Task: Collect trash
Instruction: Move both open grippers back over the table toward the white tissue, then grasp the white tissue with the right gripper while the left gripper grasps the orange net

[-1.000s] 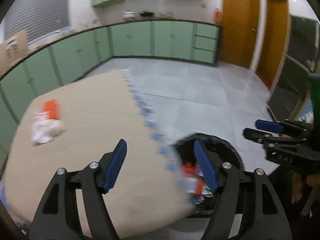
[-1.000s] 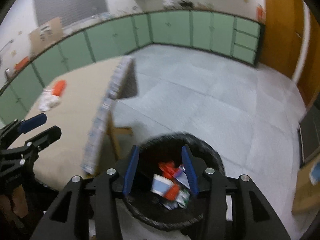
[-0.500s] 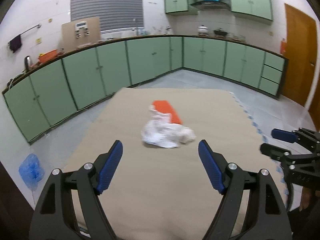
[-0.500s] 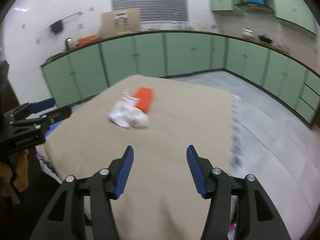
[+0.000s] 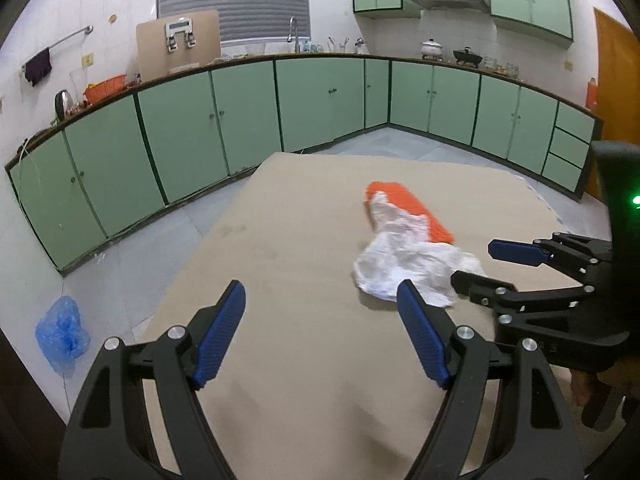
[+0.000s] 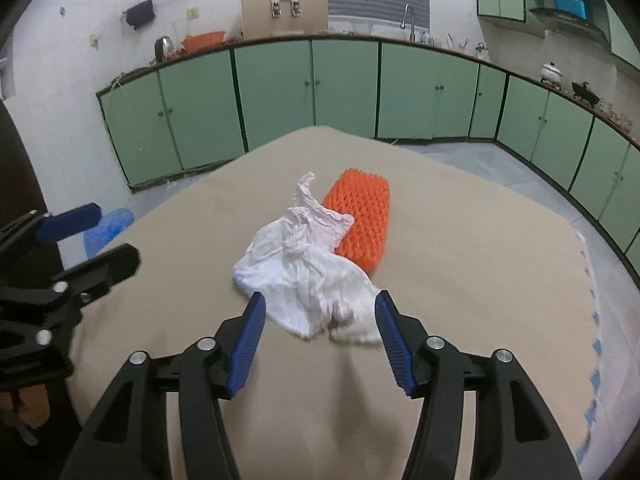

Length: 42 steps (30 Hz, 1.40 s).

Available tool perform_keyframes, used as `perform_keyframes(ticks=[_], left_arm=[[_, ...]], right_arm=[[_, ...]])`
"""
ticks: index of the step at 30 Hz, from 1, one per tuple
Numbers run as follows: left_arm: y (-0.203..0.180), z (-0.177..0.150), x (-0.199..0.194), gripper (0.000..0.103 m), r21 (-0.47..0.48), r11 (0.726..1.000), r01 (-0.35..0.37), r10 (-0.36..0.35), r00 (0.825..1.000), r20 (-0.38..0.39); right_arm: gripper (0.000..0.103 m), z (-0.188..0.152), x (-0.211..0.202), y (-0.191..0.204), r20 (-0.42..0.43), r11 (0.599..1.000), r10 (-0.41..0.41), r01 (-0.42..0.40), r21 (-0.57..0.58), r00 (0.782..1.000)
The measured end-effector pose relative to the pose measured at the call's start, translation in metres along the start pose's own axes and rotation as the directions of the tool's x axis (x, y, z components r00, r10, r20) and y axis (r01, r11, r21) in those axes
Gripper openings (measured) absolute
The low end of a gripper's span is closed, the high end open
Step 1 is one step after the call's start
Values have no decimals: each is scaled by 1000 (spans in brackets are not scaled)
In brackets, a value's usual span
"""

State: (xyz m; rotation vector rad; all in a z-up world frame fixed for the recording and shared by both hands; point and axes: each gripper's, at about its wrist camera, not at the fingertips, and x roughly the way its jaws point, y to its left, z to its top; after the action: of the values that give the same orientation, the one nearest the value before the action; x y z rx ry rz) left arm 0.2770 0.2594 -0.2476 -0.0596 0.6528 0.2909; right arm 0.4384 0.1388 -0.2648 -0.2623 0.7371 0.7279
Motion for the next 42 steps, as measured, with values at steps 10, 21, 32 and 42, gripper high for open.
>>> perform_keyframes(ticks=[10, 21, 32, 42], left_arm=[[-1, 5, 20, 75, -13, 1000, 10, -11, 1000, -15], [-42, 25, 30, 74, -8, 998, 62, -62, 998, -18], [-105, 46, 100, 74, 37, 997, 67, -62, 991, -120], [-126, 56, 152, 8, 35, 998, 58, -49, 975, -218]], right_arm=[[12, -4, 31, 0, -76, 998, 37, -40, -47, 996], [10, -1, -47, -62, 97, 999, -10, 7, 31, 995], [10, 3, -20, -134, 97, 989, -85, 72, 131, 992], [10, -1, -20, -159, 105, 985, -73, 55, 164, 992]])
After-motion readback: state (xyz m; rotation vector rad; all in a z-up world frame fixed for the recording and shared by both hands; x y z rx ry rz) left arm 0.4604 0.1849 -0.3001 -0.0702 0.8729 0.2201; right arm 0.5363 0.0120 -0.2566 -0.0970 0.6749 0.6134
